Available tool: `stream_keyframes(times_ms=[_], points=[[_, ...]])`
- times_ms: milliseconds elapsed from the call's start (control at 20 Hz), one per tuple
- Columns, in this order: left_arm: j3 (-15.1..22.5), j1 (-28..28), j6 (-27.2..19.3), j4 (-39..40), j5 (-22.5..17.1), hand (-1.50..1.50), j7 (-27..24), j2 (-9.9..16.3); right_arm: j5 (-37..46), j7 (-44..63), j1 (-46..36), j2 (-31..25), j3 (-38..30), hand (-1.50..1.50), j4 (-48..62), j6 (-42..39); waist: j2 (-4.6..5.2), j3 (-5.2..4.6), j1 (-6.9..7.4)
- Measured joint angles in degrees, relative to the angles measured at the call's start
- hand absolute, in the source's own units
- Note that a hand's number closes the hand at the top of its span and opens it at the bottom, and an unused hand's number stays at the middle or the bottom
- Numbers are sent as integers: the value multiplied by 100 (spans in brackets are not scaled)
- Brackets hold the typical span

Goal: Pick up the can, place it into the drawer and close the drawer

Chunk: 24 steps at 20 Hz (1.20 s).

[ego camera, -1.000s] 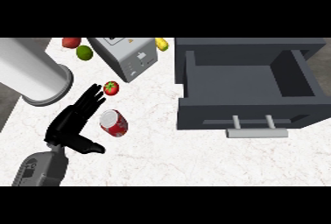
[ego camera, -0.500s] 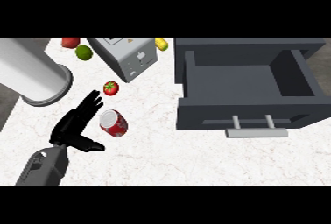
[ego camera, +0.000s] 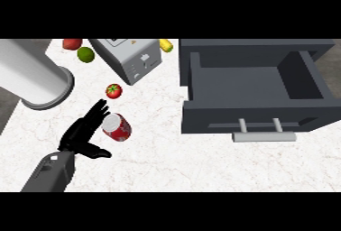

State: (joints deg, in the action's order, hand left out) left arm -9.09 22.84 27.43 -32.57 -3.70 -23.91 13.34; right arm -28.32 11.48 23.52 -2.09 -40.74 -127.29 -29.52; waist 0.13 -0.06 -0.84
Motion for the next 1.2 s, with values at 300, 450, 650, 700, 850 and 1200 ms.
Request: stream_keyframes(times_ms=[300,450,650,700,850,1200], points=[[-46,495,9,909,155,-150,-400,-103,-17,20,-60,-10,-62,-150,48,-70,8,-1,-17],[-91,637,43,1269,190,-150,-595,-120,-216,121,4,-30,-189,-150,-29,-109,10,-1,-27],[-160,793,36,1538,158,150,-698,-267,-151,177,-56,9,-126,-150,-48,-84,9,0,-17],[-167,806,34,1548,143,150,-691,-312,-136,200,-97,0,-137,-150,-43,-66,7,0,-10],[-223,915,281,1602,46,150,-561,-302,-208,302,-84,27,-155,-150,-95,-88,2,1,-1],[-201,1154,676,1561,-34,150,-335,-412,-350,406,-36,79,-235,-150,-182,-147,-1,0,-6]])
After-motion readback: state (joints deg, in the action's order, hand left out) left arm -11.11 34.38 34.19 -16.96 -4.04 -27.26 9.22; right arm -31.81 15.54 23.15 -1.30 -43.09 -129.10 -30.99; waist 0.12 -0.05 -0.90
